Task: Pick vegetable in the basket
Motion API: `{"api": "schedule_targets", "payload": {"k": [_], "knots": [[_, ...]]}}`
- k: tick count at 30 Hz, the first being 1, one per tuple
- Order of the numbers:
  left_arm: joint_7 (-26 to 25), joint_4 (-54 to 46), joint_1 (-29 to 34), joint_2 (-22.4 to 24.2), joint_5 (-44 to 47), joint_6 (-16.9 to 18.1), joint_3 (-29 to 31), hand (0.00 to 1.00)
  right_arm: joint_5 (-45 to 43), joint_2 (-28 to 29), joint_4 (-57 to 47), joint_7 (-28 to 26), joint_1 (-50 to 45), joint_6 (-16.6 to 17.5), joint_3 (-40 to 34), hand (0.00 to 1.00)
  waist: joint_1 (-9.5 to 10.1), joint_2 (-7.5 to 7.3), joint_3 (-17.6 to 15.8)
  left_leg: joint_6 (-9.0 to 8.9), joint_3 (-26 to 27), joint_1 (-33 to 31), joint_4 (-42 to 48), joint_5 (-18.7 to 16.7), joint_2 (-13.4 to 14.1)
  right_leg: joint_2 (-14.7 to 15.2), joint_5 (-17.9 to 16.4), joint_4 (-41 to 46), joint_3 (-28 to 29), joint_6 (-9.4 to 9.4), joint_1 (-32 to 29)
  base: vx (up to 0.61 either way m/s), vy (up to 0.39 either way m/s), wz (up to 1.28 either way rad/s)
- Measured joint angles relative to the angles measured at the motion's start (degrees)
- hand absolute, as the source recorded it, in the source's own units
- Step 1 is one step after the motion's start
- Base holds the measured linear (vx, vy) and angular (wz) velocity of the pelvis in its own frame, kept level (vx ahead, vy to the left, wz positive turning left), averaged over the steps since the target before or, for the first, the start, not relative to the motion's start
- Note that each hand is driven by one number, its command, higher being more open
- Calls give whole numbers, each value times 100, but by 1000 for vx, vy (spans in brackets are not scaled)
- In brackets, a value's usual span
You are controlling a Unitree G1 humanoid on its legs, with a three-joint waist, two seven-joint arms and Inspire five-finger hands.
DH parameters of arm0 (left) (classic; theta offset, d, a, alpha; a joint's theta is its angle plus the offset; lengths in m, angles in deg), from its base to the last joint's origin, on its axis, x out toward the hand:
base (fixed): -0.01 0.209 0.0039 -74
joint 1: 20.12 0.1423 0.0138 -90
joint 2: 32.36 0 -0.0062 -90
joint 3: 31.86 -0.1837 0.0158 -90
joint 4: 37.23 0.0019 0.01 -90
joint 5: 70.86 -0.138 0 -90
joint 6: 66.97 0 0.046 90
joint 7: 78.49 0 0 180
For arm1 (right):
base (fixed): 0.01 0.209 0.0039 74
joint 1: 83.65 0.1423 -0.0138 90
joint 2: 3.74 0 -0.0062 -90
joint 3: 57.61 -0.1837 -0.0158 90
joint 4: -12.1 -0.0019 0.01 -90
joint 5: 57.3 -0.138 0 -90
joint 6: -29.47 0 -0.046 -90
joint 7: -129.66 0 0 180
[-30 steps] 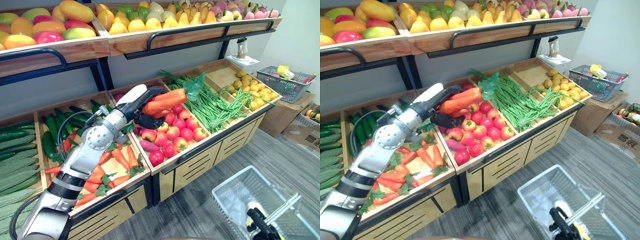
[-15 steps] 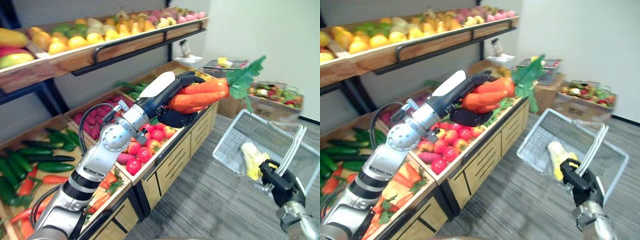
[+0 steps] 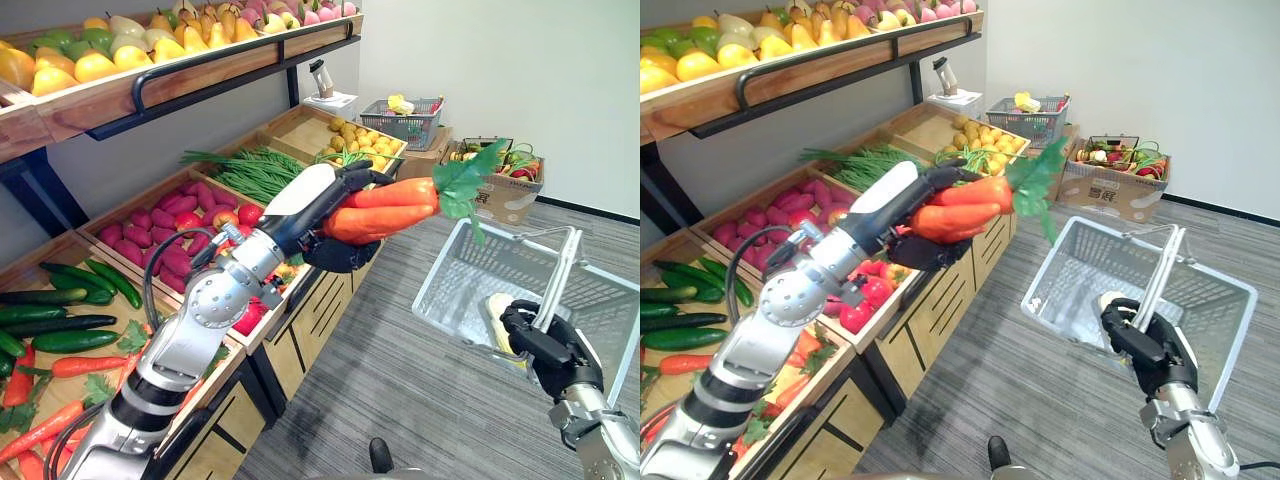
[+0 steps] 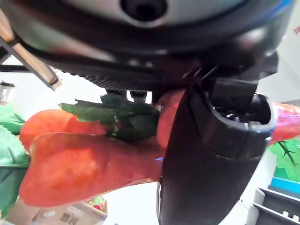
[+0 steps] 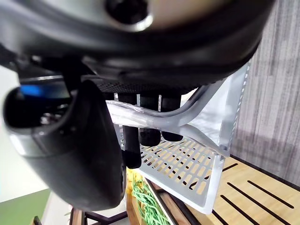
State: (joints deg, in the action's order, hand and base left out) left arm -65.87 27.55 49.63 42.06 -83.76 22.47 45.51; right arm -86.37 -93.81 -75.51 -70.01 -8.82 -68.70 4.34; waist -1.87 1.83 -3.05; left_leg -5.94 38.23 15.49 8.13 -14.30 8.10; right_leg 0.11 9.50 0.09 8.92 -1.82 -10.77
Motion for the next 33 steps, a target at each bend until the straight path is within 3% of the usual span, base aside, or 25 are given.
{"api": "schedule_targets", "payload": {"k": [3, 7, 9, 21, 33], "knots": [[-13, -54, 33, 1, -29, 185, 287, 0, 29, -5, -55, -1, 0, -7, 66, 0, 52, -25, -10, 2, -97, -27, 3, 3, 37, 65, 191, -430, -272, 121, 215, 8, 8, 3], [-65, -150, 260, -5, -29, 434, 467, 0, 211, -153, -331, -3, 1, -10, 107, 0, 127, -75, -1, -9, -212, 10, -6, -5, 83, 59, 388, -552, -379, 99, 335, 19, -2, 13], [-91, -183, 365, -2, -21, 613, 477, 0, 228, -575, -599, -93, 6, -11, 301, 0, 173, -86, 14, -19, -298, -1, -2, -11, 103, 56, 581, -554, -410, 67, 340, 32, -5, 9], [-97, -211, 576, 17, -132, 788, 519, 0, 537, -1452, -1274, -1048, 807, -19, 1031, 0, 242, -159, 122, -22, -644, -168, 52, -11, 201, 19, 665, -541, -563, -19, 277, -4, 1, 4], [-77, -173, 580, -3, -133, 1225, 762, 0, 890, -1955, -1248, -1416, 1712, -98, 1708, 0, 350, -181, 238, -69, -860, -270, 99, 15, 215, 75, 631, -561, -728, 36, 274, -51, 17, 7]]}}
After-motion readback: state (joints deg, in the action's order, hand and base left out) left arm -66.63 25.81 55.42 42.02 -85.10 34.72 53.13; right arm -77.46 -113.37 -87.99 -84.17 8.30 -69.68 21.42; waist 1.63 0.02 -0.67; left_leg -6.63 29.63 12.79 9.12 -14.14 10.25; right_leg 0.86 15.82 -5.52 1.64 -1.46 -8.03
